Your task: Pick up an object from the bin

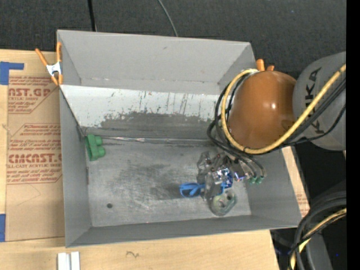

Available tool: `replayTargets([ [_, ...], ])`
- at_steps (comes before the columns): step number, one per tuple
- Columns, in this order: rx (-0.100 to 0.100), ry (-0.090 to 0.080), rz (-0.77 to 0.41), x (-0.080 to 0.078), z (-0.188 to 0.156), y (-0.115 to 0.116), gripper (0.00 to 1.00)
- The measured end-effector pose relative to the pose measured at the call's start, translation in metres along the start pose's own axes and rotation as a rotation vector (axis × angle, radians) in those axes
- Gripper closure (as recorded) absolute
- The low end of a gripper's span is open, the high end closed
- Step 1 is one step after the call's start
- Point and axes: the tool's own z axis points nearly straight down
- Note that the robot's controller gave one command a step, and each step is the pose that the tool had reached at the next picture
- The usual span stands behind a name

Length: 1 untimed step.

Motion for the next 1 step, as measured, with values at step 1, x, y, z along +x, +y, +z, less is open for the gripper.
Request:
replayTargets([
  [1, 0.0, 0.0, -0.237, -0.0246, -0.046, -0.0009, 1.0],
])
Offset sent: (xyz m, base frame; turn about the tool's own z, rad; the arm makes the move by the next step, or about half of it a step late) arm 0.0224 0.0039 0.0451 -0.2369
